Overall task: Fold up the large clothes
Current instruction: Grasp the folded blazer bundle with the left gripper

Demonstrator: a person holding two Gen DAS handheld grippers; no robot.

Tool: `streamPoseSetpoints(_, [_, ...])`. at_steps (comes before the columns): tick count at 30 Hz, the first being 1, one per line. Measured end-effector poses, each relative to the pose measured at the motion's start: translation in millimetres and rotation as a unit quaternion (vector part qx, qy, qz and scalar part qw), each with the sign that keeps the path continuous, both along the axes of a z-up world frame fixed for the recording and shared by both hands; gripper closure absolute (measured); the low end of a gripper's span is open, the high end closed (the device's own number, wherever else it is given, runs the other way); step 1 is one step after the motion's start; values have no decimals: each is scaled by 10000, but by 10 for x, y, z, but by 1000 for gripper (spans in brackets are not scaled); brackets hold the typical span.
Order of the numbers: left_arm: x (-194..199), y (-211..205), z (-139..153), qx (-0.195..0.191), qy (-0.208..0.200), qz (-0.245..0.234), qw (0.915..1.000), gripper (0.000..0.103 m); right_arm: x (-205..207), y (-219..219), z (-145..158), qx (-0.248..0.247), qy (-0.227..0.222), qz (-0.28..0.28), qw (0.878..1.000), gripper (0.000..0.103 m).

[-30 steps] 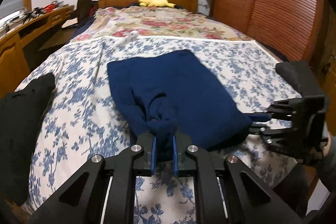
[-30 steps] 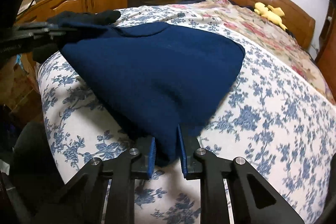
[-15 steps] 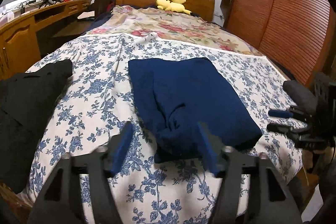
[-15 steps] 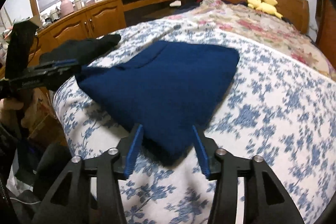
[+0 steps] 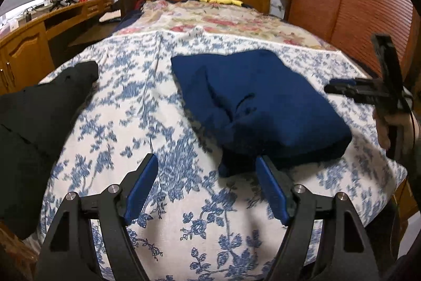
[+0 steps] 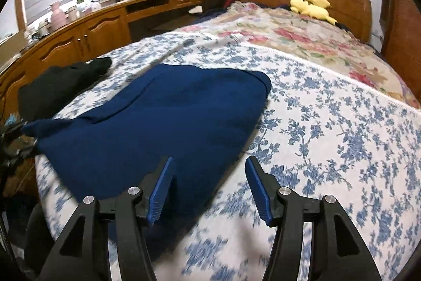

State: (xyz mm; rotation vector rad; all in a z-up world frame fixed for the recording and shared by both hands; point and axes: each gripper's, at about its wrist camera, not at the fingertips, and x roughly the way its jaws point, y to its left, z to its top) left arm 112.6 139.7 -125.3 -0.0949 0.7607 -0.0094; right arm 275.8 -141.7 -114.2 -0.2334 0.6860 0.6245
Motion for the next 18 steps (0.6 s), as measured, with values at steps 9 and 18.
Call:
streamPoseSetpoints(9, [116,-58,-183,176,165,-116,9996,26,891,274,-136,222,359,-129,9990,40])
streamPoseSetpoints(18, [193,-70,-366,168,449,-142,9988,26,1742,574,-420,118,841,-443,9954,27])
